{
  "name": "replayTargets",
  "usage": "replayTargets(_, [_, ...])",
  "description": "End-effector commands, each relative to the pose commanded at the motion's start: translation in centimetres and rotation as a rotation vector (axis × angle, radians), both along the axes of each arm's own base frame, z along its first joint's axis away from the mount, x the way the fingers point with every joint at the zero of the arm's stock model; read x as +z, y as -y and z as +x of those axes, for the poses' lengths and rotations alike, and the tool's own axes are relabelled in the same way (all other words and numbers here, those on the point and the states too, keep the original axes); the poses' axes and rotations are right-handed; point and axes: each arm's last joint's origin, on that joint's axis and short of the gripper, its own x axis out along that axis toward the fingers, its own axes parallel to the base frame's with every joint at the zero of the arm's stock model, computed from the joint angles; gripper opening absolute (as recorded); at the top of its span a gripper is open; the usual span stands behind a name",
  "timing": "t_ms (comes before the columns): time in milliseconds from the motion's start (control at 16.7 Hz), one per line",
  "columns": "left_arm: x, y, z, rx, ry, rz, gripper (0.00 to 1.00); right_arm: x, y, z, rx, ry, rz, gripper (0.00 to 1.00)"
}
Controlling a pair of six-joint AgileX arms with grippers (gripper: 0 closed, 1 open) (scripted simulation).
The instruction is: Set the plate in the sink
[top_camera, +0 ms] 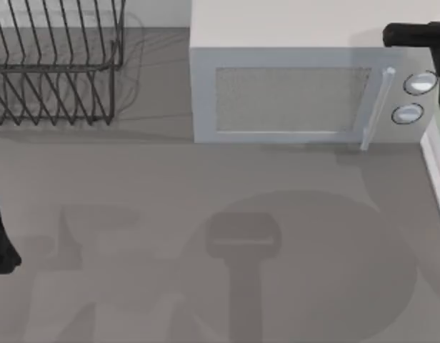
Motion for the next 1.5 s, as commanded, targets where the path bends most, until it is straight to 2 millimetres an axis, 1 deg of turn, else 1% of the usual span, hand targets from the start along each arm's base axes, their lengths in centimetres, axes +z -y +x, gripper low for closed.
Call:
replayTargets(60, [0.0,0.0,0.0,0.0,0.0,0.0,1.0,-0.1,0.6,0.8,-0.011,0.001,-0.007,0.0])
replayTargets(180, [0.0,0.0,0.0,0.0,0.0,0.0,1.0,-0.6,2.2,3.0,-0.038,0.001,-0.027,0.0])
replayTargets(420, [0.0,0.0,0.0,0.0,0.0,0.0,1.0,-2.7,6.8,8.6,-0.085,-0.015,-0.068,0.0])
replayTargets(540, [0.0,0.0,0.0,0.0,0.0,0.0,1.0,-4.3,9.2,11.4,-0.09,-0.028,-0.077,0.0])
replayTargets(660, [0.0,0.0,0.0,0.0,0.0,0.0,1.0,-6.5,11.2,13.9,-0.078,-0.043,-0.077,0.0])
replayTargets(840, [0.0,0.0,0.0,0.0,0.0,0.0,1.0,-10.2,13.3,17.0,-0.043,-0.069,-0.062,0.0])
replayTargets(1020, [0.0,0.0,0.0,0.0,0.0,0.0,1.0,-13.4,14.3,18.9,-0.002,-0.09,-0.041,0.0])
replayTargets(1140, [0.0,0.0,0.0,0.0,0.0,0.0,1.0,-14.8,14.7,19.5,0.016,-0.098,-0.03,0.0])
replayTargets(1260, [0.0,0.0,0.0,0.0,0.0,0.0,1.0,-15.2,14.7,19.6,0.023,-0.1,-0.027,0.0])
replayTargets(1500, [0.0,0.0,0.0,0.0,0.0,0.0,1.0,-15.2,14.7,19.6,0.023,-0.1,-0.027,0.0])
